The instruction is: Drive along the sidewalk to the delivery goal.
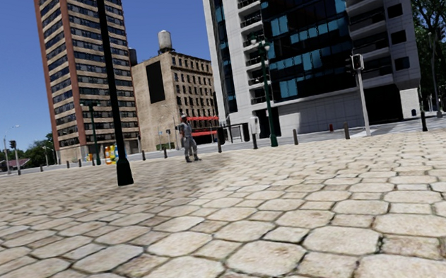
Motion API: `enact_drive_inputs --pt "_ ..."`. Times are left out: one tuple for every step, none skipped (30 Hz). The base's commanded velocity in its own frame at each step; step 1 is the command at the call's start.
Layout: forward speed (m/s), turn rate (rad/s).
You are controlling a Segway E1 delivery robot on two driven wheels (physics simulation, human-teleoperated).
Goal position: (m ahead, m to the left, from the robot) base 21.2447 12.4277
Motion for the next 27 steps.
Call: enact_drive_inputs --pt "1.51 0.00" --pt "1.49 0.00" --pt "1.49 0.00" --pt "1.49 0.00" --pt "1.49 0.00" --pt "1.48 0.00" --pt "1.48 0.02" --pt "1.48 0.02" --pt "1.48 0.03" --pt "1.48 0.06" --pt "1.48 0.07" --pt "1.48 0.07" --pt "1.48 0.07" --pt "1.48 0.07" --pt "1.48 0.08" --pt "1.48 0.08" --pt "1.48 0.08" --pt "1.48 0.09" --pt "1.48 0.10" --pt "1.48 0.10" --pt "1.48 0.11" --pt "1.48 0.11" --pt "1.48 0.11" --pt "1.48 0.11" --pt "1.48 0.12" --pt "1.48 0.15" --pt "1.48 0.17"
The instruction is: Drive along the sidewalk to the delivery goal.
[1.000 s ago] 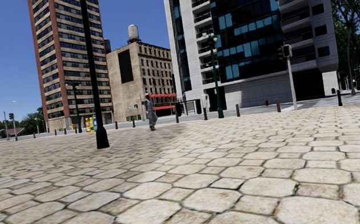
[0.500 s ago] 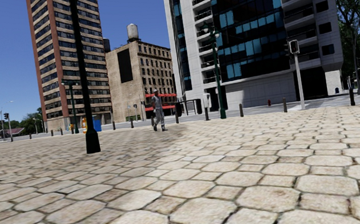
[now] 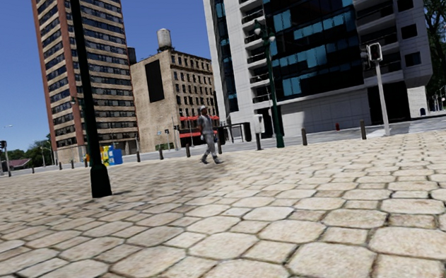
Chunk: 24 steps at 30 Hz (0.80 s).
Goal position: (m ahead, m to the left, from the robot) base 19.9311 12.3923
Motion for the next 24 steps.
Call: enact_drive_inputs --pt "1.48 0.19" --pt "1.48 0.19" --pt "1.47 0.19" --pt "1.47 0.19" --pt "1.47 0.19" --pt "1.47 0.19" --pt "1.47 0.19" --pt "1.47 0.19" --pt "1.47 0.19" --pt "1.47 0.19" --pt "1.47 0.19" --pt "1.47 0.19" --pt "1.54 0.21" --pt "1.68 0.22" --pt "1.68 0.22" --pt "1.74 0.23" --pt "1.75 0.23" --pt "1.76 0.23" --pt "1.76 0.23" --pt "1.76 0.23" --pt "1.76 0.23" --pt "1.76 0.23" --pt "1.76 0.23" --pt "1.76 0.23"
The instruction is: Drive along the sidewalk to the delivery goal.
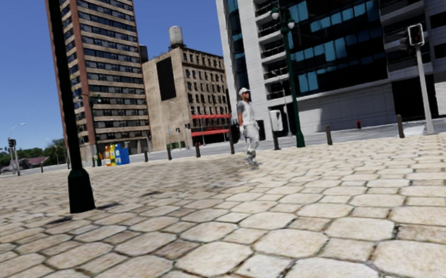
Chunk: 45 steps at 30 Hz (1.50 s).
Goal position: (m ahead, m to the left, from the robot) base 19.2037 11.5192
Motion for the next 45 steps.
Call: enact_drive_inputs --pt "1.76 0.23" --pt "1.76 0.23" --pt "1.76 0.23" --pt "1.76 0.23" --pt "1.76 0.23" --pt "1.76 0.23" --pt "1.76 0.23" --pt "1.76 0.23" --pt "1.76 0.23" --pt "1.76 0.26" --pt "1.76 0.28" --pt "1.76 0.28" --pt "1.76 0.29" --pt "1.76 0.30" --pt "1.76 0.31" --pt "1.76 0.31" --pt "1.76 0.31" --pt "1.76 0.31" --pt "1.76 0.31" --pt "1.76 0.31" --pt "1.76 0.31" --pt "1.76 0.31" --pt "1.76 0.31" --pt "1.76 0.31" --pt "1.76 0.31" --pt "1.76 0.31" --pt "1.76 0.31" --pt "1.76 0.31" --pt "1.76 0.31" --pt "1.76 0.31" --pt "1.76 0.31" --pt "1.76 0.31" --pt "1.76 0.32" --pt "1.76 0.32" --pt "1.76 0.32" --pt "1.76 0.32" --pt "1.76 0.32" --pt "1.76 0.32" --pt "1.76 0.32" --pt "1.76 0.32" --pt "1.76 0.32" --pt "1.76 0.32" --pt "1.76 0.32" --pt "1.76 0.32" --pt "1.76 0.32"
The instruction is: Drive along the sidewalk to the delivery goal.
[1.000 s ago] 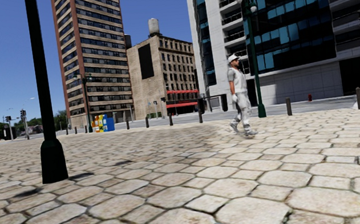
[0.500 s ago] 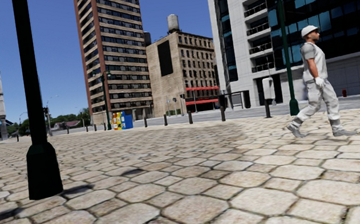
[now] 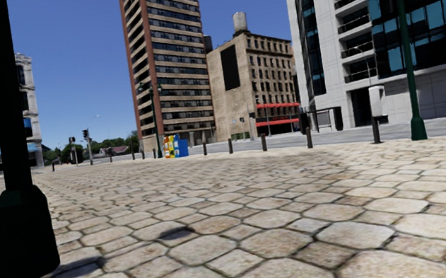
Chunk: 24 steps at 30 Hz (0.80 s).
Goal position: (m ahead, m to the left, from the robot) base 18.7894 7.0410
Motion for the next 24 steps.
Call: enact_drive_inputs --pt "1.76 0.32" --pt "1.76 0.32" --pt "1.76 0.32" --pt "1.76 0.32" --pt "1.76 0.32" --pt "1.76 0.32" --pt "1.76 0.32" --pt "1.76 0.32" --pt "1.76 0.25" --pt "1.76 0.25" --pt "1.76 0.11" --pt "1.76 0.02" --pt "1.76 0.00" --pt "1.76 0.00" --pt "1.76 0.00" --pt "1.76 0.00" --pt "1.76 0.00" --pt "1.76 0.00" --pt "1.76 0.00" --pt "1.76 0.00" --pt "1.76 0.00" --pt "1.76 0.00" --pt "1.76 0.00" --pt "1.76 0.00"
